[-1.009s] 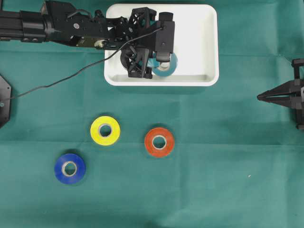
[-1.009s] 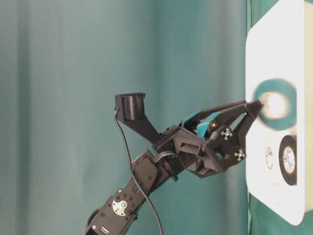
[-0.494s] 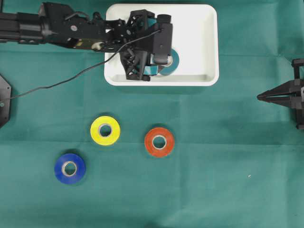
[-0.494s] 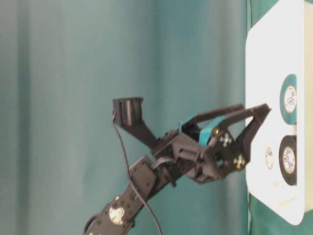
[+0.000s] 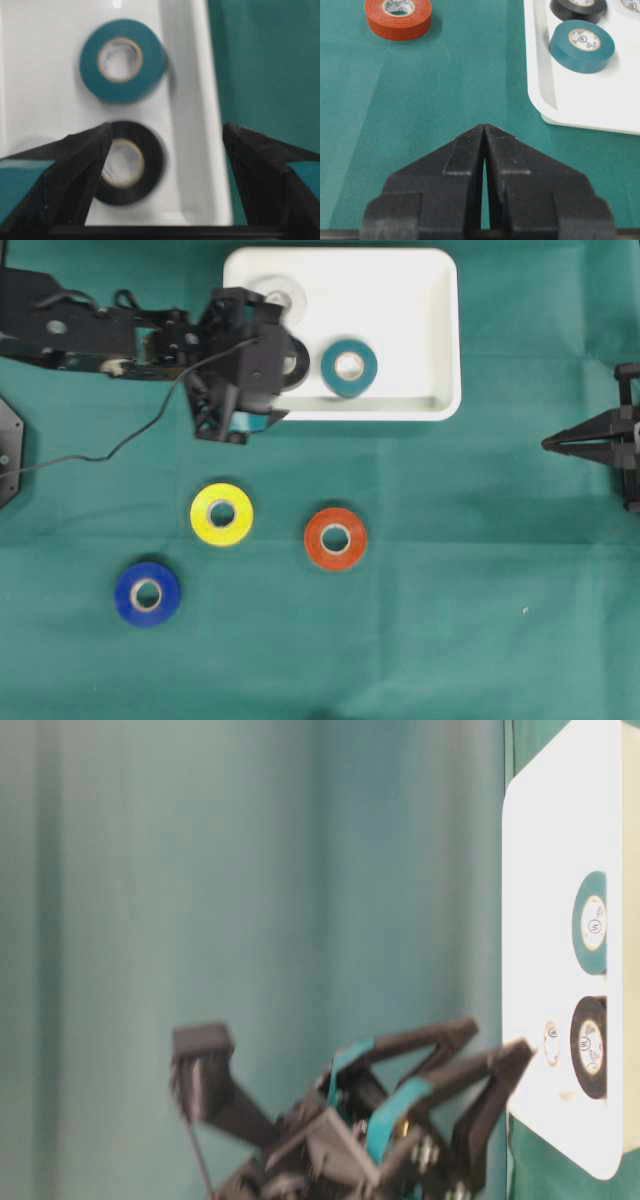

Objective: Put the tape into the white case with the left arm.
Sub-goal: 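Withdraw the left gripper to the left side of the table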

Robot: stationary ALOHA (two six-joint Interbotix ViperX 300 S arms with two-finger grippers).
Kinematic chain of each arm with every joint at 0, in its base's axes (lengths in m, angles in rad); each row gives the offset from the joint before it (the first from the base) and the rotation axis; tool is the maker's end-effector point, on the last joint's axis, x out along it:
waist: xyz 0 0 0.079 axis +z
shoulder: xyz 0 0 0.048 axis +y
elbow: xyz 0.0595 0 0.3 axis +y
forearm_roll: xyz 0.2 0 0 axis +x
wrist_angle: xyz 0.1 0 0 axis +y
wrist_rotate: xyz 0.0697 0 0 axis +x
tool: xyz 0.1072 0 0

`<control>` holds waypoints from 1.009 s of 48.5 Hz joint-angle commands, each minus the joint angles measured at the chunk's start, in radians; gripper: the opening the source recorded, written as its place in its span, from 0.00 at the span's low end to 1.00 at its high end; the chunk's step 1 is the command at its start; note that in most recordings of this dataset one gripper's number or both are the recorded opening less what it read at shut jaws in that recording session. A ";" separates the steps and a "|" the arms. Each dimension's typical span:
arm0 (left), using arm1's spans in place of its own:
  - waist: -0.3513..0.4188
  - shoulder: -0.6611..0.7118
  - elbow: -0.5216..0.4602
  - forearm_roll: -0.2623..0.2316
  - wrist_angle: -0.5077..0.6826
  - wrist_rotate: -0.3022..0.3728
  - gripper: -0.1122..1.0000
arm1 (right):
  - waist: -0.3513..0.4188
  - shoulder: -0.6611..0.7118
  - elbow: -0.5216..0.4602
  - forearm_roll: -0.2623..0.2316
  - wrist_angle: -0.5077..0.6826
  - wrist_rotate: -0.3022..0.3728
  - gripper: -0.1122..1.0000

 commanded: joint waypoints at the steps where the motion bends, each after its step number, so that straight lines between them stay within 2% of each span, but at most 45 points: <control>1: -0.009 -0.072 0.031 -0.005 -0.014 -0.023 0.92 | 0.000 0.005 -0.009 -0.005 -0.011 0.002 0.02; 9: -0.025 -0.158 0.124 -0.003 -0.040 -0.078 0.92 | -0.002 0.000 -0.008 -0.005 -0.011 0.000 0.02; 26: -0.074 -0.330 0.287 -0.003 -0.049 -0.094 0.92 | 0.000 0.000 -0.008 -0.005 -0.011 0.000 0.02; 49: -0.101 -0.591 0.494 -0.003 -0.060 -0.160 0.92 | 0.000 -0.002 -0.008 -0.006 -0.011 0.000 0.02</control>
